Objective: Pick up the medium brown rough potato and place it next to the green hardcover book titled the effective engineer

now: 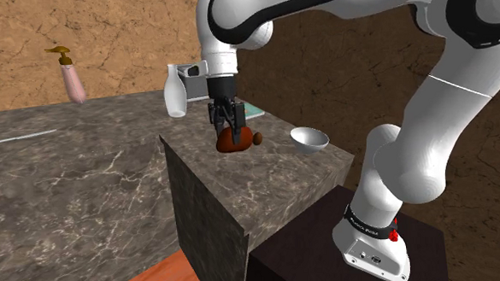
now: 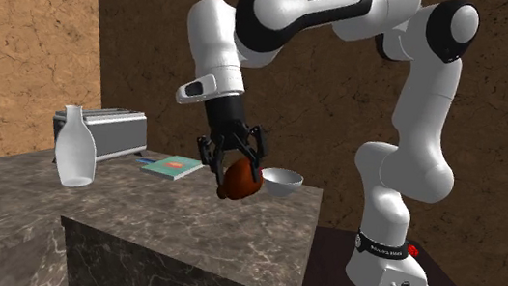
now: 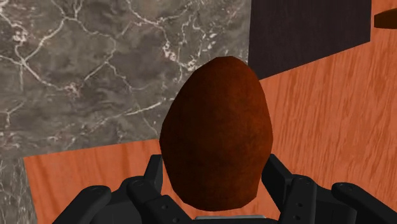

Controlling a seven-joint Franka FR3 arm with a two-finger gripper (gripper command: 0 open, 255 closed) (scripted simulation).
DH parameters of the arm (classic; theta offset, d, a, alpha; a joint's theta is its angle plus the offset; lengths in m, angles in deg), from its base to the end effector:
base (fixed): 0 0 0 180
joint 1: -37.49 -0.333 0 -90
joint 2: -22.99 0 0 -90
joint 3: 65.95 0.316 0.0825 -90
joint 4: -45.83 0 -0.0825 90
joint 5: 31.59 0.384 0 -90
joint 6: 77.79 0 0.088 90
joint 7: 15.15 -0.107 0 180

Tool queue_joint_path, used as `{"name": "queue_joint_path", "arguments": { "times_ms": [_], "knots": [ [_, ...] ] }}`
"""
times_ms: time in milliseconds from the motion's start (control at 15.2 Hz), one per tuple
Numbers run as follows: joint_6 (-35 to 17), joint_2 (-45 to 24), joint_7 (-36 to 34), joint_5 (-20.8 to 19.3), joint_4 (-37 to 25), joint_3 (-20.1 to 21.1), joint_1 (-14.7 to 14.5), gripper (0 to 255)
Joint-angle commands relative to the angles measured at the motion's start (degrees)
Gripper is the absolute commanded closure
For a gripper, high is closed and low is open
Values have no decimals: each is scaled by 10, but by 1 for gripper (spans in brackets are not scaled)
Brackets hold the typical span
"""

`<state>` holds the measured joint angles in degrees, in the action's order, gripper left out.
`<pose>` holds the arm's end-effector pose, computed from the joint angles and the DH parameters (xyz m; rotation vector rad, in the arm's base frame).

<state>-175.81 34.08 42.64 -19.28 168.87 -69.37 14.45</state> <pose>0.4342 0.1749 0.4690 -2.2681 -1.7195 0.2268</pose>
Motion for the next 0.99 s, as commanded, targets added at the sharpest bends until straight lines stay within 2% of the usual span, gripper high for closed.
{"name": "queue_joint_path", "arguments": {
  "times_ms": [0,462,924],
  "knots": [
    [9,-10,11,-4,-16,-8,6,255],
    [40,-92,94,-24,-113,-58,46,255],
    [83,-198,173,-26,-246,-98,91,255]
  ]
}}
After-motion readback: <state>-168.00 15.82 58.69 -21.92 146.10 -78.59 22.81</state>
